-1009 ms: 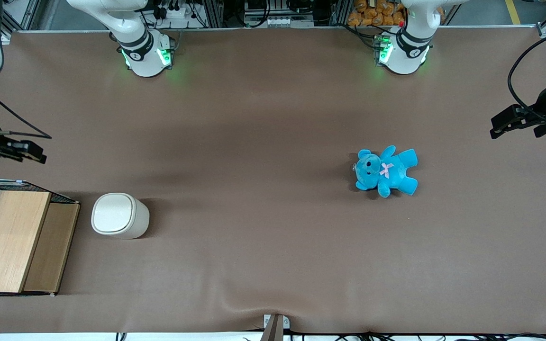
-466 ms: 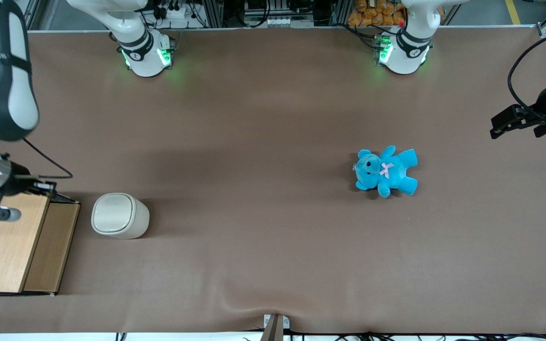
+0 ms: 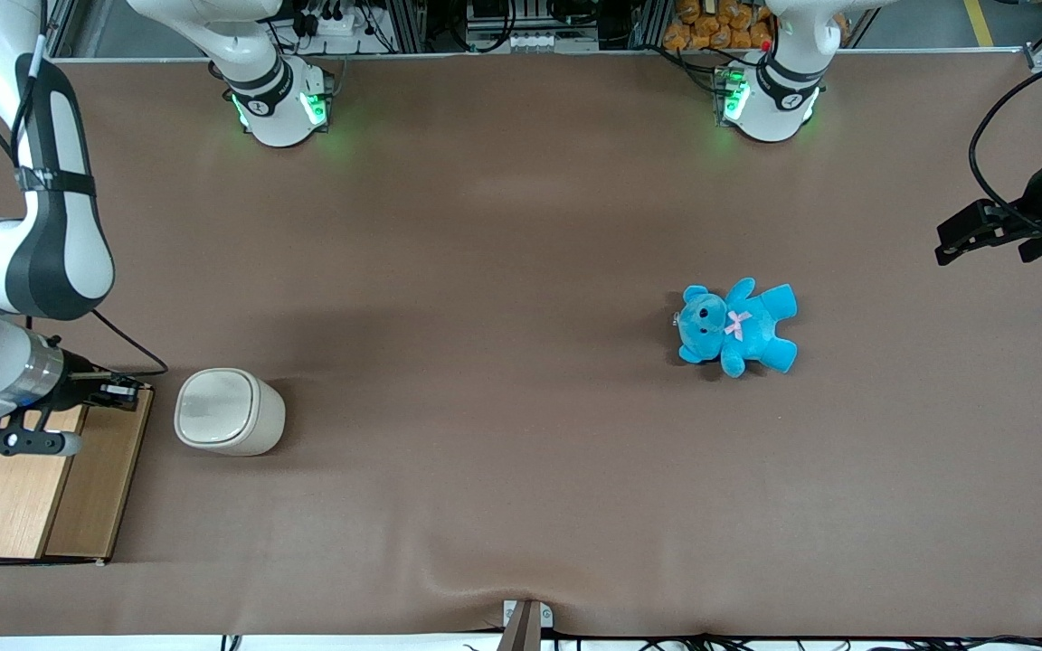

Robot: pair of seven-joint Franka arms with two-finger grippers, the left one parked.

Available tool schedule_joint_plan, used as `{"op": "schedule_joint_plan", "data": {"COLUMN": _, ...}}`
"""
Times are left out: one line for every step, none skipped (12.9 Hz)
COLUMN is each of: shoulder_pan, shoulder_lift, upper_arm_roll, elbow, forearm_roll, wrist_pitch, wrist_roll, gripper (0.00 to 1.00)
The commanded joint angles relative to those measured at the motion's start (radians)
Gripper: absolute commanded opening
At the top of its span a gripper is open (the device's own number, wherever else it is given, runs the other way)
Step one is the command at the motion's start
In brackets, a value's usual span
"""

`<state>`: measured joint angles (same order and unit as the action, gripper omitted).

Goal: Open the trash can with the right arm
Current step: 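Move the right gripper down to the white trash can's lid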

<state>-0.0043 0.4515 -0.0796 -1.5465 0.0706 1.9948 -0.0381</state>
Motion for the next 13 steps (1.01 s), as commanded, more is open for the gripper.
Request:
{"op": "schedule_joint_plan", "data": {"shoulder_pan": 0.006, "shoulder_lift": 0.044, "upper_arm_roll": -0.002, "elbow": 0.031, "forearm_roll": 0.046, "wrist_pitch": 0.002, "wrist_roll": -0.014, "gripper": 0.0}}
{"op": "schedule_joint_plan", "data": {"shoulder_pan": 0.006, "shoulder_lift": 0.05, "upper_arm_roll": -0.002, "elbow": 0.031, "forearm_roll": 0.049, "wrist_pitch": 0.024, "wrist_roll": -0.014, "gripper": 0.0}}
{"op": "schedule_joint_plan", "data": {"shoulder_pan": 0.006, "shoulder_lift": 0.056, "upper_arm_roll": -0.002, "elbow": 0.029, "forearm_roll": 0.049, "wrist_pitch": 0.042, "wrist_roll": -0.016, "gripper": 0.0}}
{"op": "schedule_joint_plan", "data": {"shoulder_pan": 0.004, "shoulder_lift": 0.07, "upper_arm_roll": -0.002, "elbow": 0.029, "forearm_roll": 0.048, "wrist_pitch": 0.045, "wrist_roll": -0.017, "gripper": 0.0}}
{"op": "schedule_joint_plan", "data": {"shoulder_pan": 0.006, "shoulder_lift": 0.081, "upper_arm_roll": -0.002, "elbow": 0.029, "forearm_roll": 0.048, "wrist_pitch": 0.051, "wrist_roll": -0.017, "gripper": 0.0}}
{"op": "schedule_joint_plan", "data": {"shoulder_pan": 0.006, "shoulder_lift": 0.085, "upper_arm_roll": -0.002, "elbow": 0.029, "forearm_roll": 0.048, "wrist_pitch": 0.064, "wrist_roll": -0.017, "gripper": 0.0}}
{"op": "schedule_joint_plan", "data": {"shoulder_pan": 0.006, "shoulder_lift": 0.088, "upper_arm_roll": -0.002, "elbow": 0.029, "forearm_roll": 0.048, "wrist_pitch": 0.065, "wrist_roll": -0.017, "gripper": 0.0}}
{"op": "schedule_joint_plan", "data": {"shoulder_pan": 0.006, "shoulder_lift": 0.095, "upper_arm_roll": -0.002, "elbow": 0.028, "forearm_roll": 0.048, "wrist_pitch": 0.065, "wrist_roll": -0.017, "gripper": 0.0}}
{"op": "schedule_joint_plan", "data": {"shoulder_pan": 0.006, "shoulder_lift": 0.096, "upper_arm_roll": -0.002, "elbow": 0.025, "forearm_roll": 0.048, "wrist_pitch": 0.065, "wrist_roll": -0.017, "gripper": 0.0}}
{"op": "schedule_joint_plan", "data": {"shoulder_pan": 0.006, "shoulder_lift": 0.098, "upper_arm_roll": -0.002, "elbow": 0.022, "forearm_roll": 0.049, "wrist_pitch": 0.065, "wrist_roll": -0.016, "gripper": 0.0}}
{"op": "schedule_joint_plan", "data": {"shoulder_pan": 0.009, "shoulder_lift": 0.102, "upper_arm_roll": -0.002, "elbow": 0.02, "forearm_roll": 0.048, "wrist_pitch": 0.064, "wrist_roll": -0.014, "gripper": 0.0}}
{"op": "schedule_joint_plan", "data": {"shoulder_pan": 0.012, "shoulder_lift": 0.102, "upper_arm_roll": -0.002, "elbow": 0.013, "forearm_roll": 0.048, "wrist_pitch": 0.059, "wrist_roll": -0.014, "gripper": 0.0}}
{"op": "schedule_joint_plan", "data": {"shoulder_pan": 0.015, "shoulder_lift": 0.102, "upper_arm_roll": 0.0, "elbow": 0.003, "forearm_roll": 0.048, "wrist_pitch": 0.061, "wrist_roll": -0.014, "gripper": 0.0}}
